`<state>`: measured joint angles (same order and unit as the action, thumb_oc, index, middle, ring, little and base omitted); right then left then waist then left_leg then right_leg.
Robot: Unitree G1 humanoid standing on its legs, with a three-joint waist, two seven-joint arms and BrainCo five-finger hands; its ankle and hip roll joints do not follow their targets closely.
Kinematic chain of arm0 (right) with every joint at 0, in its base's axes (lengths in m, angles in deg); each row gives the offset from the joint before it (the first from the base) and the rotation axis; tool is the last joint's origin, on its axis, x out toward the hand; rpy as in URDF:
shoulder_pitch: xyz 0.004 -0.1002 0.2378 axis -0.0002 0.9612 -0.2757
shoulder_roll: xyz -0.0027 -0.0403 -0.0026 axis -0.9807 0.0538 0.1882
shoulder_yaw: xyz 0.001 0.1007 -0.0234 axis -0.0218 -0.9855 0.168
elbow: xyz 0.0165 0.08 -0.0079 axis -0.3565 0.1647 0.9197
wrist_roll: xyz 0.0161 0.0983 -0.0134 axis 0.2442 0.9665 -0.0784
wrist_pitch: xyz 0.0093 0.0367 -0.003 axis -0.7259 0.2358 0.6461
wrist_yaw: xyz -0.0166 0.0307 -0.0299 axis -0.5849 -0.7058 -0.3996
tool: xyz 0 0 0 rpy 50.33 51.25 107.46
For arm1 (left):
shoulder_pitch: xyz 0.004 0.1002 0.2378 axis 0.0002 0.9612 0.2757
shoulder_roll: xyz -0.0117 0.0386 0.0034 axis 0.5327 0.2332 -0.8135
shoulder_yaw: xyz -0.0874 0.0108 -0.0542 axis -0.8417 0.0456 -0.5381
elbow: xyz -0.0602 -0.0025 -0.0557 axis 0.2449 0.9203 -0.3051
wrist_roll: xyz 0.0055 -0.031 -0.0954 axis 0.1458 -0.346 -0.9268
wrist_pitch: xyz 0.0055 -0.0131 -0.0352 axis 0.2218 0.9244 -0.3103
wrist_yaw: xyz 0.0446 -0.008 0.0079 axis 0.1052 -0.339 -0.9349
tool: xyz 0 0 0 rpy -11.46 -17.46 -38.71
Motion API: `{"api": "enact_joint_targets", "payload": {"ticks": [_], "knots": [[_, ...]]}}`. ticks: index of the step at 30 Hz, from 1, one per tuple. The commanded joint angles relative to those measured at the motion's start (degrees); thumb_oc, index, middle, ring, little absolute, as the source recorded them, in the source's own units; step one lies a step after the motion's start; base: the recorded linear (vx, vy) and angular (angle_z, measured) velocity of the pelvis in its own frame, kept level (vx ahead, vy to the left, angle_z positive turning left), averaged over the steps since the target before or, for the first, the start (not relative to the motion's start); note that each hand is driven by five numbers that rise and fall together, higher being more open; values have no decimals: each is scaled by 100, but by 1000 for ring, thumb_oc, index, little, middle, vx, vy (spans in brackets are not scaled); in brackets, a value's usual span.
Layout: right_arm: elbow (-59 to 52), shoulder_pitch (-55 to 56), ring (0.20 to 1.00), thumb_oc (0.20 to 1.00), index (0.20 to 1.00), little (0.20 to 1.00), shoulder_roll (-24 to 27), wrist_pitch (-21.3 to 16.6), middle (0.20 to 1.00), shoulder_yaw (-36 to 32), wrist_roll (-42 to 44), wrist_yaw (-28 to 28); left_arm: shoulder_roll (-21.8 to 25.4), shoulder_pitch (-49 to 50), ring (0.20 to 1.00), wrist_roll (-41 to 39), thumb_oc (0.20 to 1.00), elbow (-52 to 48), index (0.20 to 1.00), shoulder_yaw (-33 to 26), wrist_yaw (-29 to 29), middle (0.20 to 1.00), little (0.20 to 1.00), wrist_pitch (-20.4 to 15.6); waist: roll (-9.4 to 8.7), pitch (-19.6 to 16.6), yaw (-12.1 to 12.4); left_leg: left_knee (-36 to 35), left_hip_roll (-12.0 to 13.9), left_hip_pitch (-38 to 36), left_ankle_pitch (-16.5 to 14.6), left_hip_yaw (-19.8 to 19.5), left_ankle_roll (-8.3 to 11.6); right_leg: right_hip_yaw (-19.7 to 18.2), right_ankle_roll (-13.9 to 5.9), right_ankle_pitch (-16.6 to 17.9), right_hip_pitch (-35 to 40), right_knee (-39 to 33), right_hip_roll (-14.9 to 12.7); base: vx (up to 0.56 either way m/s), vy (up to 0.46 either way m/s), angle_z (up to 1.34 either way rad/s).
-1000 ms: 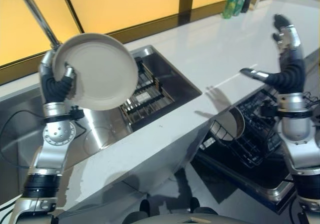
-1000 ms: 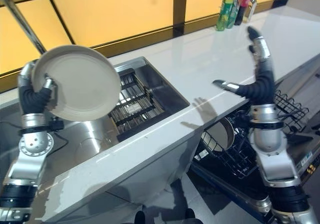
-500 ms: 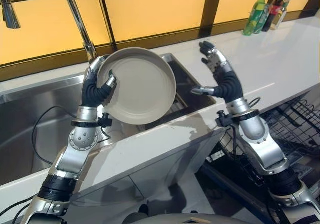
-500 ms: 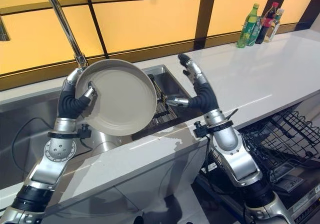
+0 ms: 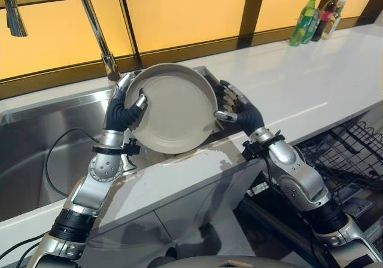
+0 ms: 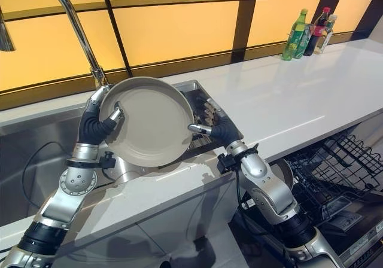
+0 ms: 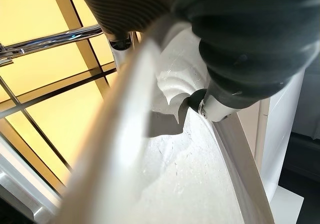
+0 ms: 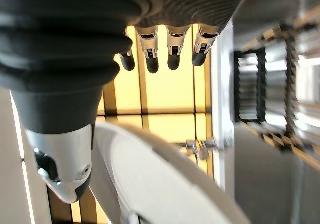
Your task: Pick up plates and place into dishwasher.
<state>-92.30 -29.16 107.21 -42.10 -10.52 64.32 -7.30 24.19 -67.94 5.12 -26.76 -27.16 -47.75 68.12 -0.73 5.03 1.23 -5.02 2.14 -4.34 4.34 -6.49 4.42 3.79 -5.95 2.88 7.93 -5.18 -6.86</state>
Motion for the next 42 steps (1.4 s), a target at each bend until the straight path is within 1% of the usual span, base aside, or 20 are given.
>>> {"api": "enact_joint_targets", "payload": {"ticks": [1, 5, 9, 13, 15, 19, 20, 21, 22, 25, 30, 42], "knots": [[0, -522, 1000, 1000, 1000, 1000, -300, -104, 1000, 161, 589, -147, 5, -491, 200, 9, 200, -180, 200, 191, -7, 200, 200, -342, -135, -323, 271, 66, 3, -11, -208, 189, -77, 110, 5, -72, -130, 174, 76, -5, -16, 6], [227, -711, 1000, 1000, 1000, 1000, -529, 258, 1000, 404, 1203, -272, -81, -598, 200, -44, 200, -113, 200, 320, 53, 200, 200, -417, -150, -343, 344, 63, 0, -7, -188, 130, -72, 176, 23, -61, -97, 148, 71, -3, -4, 3], [392, -889, 1000, 1000, 1000, 1000, -698, 413, 1000, 660, 1547, -522, -122, -703, 200, -129, 200, -102, 200, 435, 170, 200, 200, -338, -182, -362, 426, 65, -2, 0, -178, 85, -76, 240, 30, -60, -77, 146, 63, -3, -12, 10], [443, -1115, 1000, 1000, 1000, 1000, -800, 470, 1000, 817, 1720, -510, -179, -782, 200, -273, 200, -14, 200, 549, 238, 200, 200, -272, -212, -368, 482, 69, -9, 2, -178, 68, -82, 291, 35, -54, -62, 141, 48, 1, -7, 9], [458, -1223, 1000, 1000, 1000, 1000, -868, 528, 1000, 857, 1756, -465, -226, -769, 200, -292, 200, 32, 200, 599, 249, 200, 200, -303, -221, -372, 508, 66, -15, 3, -177, 59, -90, 300, 37, -45, -63, 136, 44, 0, 0, 0], [493, -1322, 1000, 1000, 1000, 1000, -929, 762, 1000, 966, 1715, -481, -316, -790, 200, -242, 200, 138, 200, 667, 204, 200, 200, -338, -237, -373, 524, 56, -24, 9, -175, 49, -98, 292, 33, -37, -72, 131, 34, 0, 0, 0], [509, -1324, 881, 881, 881, 881, -923, 769, 881, 996, 1709, -519, -322, -794, 200, -206, 200, 167, 200, 680, 185, 200, 200, -357, -241, -368, 525, 54, -25, 7, -174, 56, -99, 295, 31, -37, -71, 134, 30, 0, 0, 0], [514, -1320, 558, 558, 558, 558, -917, 740, 558, 1008, 1736, -519, -325, -791, 200, -178, 200, 176, 200, 685, 169, 200, 200, -365, -244, -363, 526, 52, -23, 5, -176, 66, -101, 302, 29, -38, -71, 136, 27, 0, 0, 0], [523, -1325, 203, 203, 203, 203, -914, 689, 203, 1013, 1774, -498, -323, -793, 200, -165, 200, 196, 200, 689, 149, 200, 200, -374, -247, -361, 527, 51, -23, 4, -179, 71, -103, 304, 29, -37, -74, 137, 25, 0, 0, 0], [568, -1346, 200, 200, 200, 200, -921, 543, 200, 994, 1804, -468, -307, -824, 200, -170, 200, 246, 200, 701, 86, 200, 200, -355, -255, -352, 526, 48, -31, 3, -182, 72, -112, 313, 24, -24, -77, 132, 14, 0, 0, 0], [558, -1403, 200, 200, 200, 200, -963, 435, 200, 975, 1763, -387, -309, -837, 200, -155, 200, 297, 200, 697, 39, 200, 200, -382, -246, -344, 534, 40, -61, 10, -181, 47, -134, 314, 17, -18, -84, 138, 1, 0, 0, 0], [652, -1394, 200, 200, 200, 200, -1039, 349, 200, 917, 1691, -211, -356, -955, 200, -198, 200, 360, 200, 746, 5, 200, 200, -299, -227, -324, 499, 36, -67, -7, -189, 52, -163, 293, 24, -43, -92, 187, 5, -8, 2, 0]]}}
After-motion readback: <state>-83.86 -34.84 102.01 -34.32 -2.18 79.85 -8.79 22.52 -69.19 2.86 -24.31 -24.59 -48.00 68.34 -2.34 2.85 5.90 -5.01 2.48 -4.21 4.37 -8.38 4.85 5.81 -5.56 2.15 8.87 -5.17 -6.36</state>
